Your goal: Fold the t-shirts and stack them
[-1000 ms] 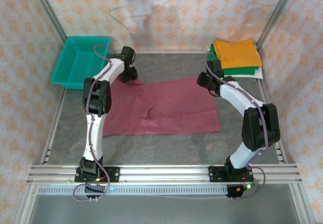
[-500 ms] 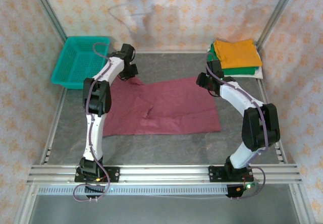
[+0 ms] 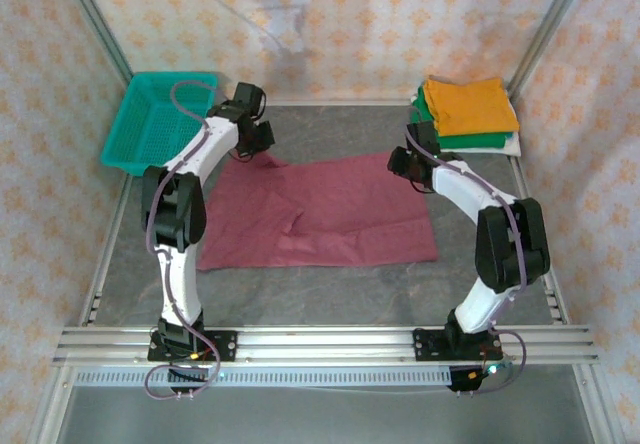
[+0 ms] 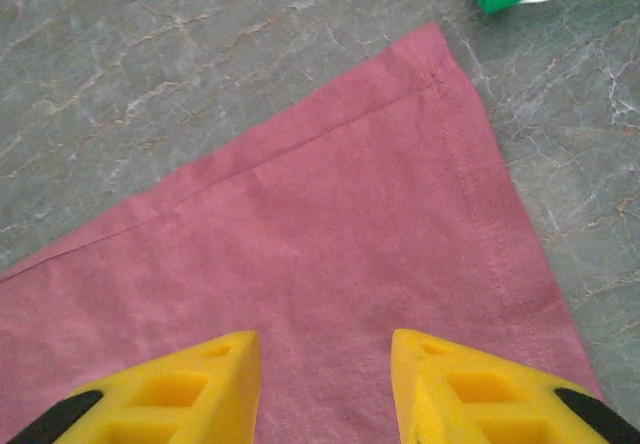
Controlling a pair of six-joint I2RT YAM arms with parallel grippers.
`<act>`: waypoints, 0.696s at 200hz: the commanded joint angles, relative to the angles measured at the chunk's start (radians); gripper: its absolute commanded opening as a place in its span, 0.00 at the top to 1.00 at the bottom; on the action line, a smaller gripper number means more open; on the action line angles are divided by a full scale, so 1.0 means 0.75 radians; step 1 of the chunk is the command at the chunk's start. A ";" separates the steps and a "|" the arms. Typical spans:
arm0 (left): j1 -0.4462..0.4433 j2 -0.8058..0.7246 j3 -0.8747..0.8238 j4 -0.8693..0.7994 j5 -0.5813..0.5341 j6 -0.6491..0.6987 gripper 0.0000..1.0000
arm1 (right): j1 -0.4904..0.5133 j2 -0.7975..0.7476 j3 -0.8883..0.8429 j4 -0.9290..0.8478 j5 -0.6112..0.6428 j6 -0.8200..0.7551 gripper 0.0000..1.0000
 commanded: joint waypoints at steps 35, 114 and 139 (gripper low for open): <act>-0.012 -0.286 -0.232 0.097 -0.023 -0.050 1.00 | -0.112 0.106 0.139 -0.062 -0.062 0.044 0.57; -0.017 -0.383 -0.435 0.185 -0.103 -0.087 1.00 | -0.148 0.509 0.562 -0.199 -0.013 -0.021 0.50; -0.016 -0.366 -0.443 0.199 -0.119 -0.080 1.00 | -0.147 0.655 0.761 -0.332 0.064 -0.048 0.49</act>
